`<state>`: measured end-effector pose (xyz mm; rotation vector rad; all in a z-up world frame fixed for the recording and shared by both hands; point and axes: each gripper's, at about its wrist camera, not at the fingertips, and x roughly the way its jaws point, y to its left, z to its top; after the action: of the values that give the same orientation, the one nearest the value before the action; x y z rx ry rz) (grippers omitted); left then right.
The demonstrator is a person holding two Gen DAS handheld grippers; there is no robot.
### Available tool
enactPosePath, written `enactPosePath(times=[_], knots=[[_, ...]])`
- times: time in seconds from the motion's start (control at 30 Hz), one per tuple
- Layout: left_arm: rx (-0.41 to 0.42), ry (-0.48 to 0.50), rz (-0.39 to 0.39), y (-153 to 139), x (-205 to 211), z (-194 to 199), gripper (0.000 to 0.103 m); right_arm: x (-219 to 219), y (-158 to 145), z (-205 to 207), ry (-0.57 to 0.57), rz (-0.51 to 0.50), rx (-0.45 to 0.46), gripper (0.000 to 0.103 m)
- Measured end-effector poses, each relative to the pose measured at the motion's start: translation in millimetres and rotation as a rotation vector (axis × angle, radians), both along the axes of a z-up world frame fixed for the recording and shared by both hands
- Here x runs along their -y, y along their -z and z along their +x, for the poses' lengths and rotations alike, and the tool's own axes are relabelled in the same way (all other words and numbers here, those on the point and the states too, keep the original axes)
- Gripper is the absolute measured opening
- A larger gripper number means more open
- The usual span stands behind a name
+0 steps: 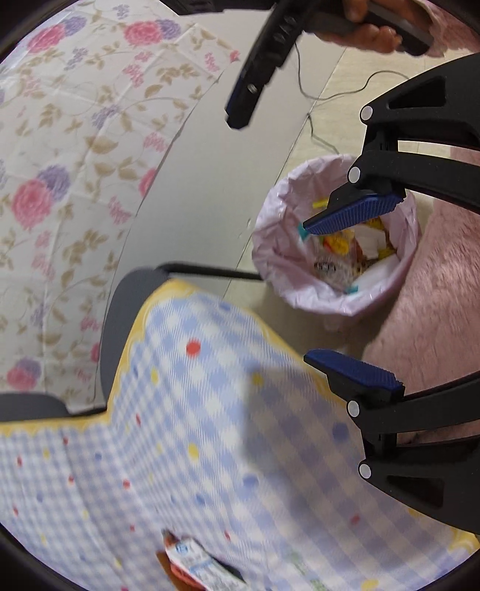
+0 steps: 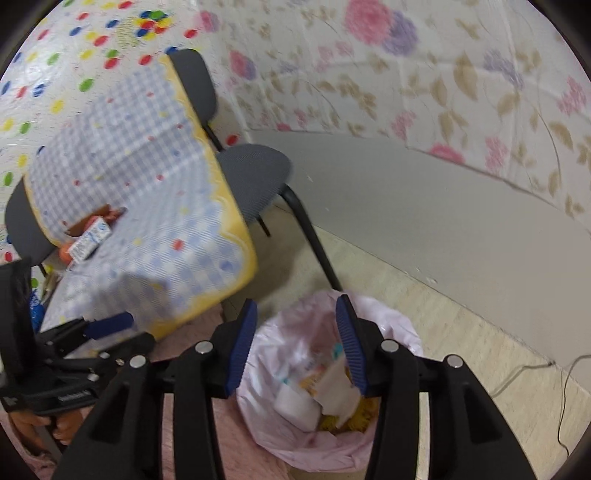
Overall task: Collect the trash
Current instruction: 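Move both open tools back over the chair cloth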
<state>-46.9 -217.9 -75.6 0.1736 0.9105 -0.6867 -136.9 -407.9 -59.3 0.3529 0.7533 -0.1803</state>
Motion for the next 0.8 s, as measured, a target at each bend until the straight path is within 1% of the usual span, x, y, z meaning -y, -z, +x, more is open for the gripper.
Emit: enactPosePath(times=[0.17, 0.3, 0.37, 0.43, 0.53, 0.57, 0.67, 0.7, 0.8], knots=[[0.037, -0.06, -0.014, -11, -28, 0, 0.065, -28, -14, 13, -0.083, -0.007, 0.032, 0.044], [0.073, -0.128, -0.028, -23, -61, 3, 0.067, -56, -23, 33, -0.169, -0.027, 0.045, 0.044], [0.083, -0.164, -0.038, -27, -75, 6, 0.067, -71, -29, 46, -0.217, -0.037, 0.05, 0.048], [0.091, -0.206, -0.046, -31, -92, 10, 0.067, -87, -34, 56, -0.26, -0.056, 0.06, 0.05], [0.11, -0.279, -0.05, -36, -119, 16, 0.067, -112, -41, 74, -0.325, -0.082, 0.065, 0.051], [0.117, -0.299, -0.048, -37, -126, 18, 0.067, -120, -42, 80, -0.35, -0.086, 0.066, 0.054], [0.149, -0.391, -0.035, -42, -157, 26, 0.067, -151, -46, 104, -0.426, -0.113, 0.069, 0.061], [0.158, -0.432, -0.028, -43, -171, 29, 0.069, -157, -46, 109, -0.441, -0.117, 0.071, 0.062], [0.183, -0.536, 0.0, -45, -204, 36, 0.069, -185, -46, 132, -0.491, -0.125, 0.07, 0.065]])
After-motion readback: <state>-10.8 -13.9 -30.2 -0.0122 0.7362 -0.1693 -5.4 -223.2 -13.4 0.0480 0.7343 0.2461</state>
